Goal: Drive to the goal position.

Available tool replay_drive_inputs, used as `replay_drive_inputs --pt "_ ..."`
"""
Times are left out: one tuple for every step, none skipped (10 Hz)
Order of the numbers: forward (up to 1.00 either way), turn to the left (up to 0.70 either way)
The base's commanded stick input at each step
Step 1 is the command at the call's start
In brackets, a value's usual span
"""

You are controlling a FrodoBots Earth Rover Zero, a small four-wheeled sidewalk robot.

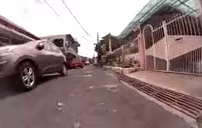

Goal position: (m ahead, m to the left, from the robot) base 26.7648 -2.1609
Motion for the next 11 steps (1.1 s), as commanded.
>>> replay_drive_inputs --pt "1.00 0.00" --pt "1.00 0.00" --pt "1.00 0.00" --pt "1.00 0.00" --pt "1.00 0.00" --pt "1.00 0.00" --pt "1.00 0.00" --pt "1.00 0.00" --pt "1.00 0.00" --pt "1.00 0.00" --pt "1.00 0.00"
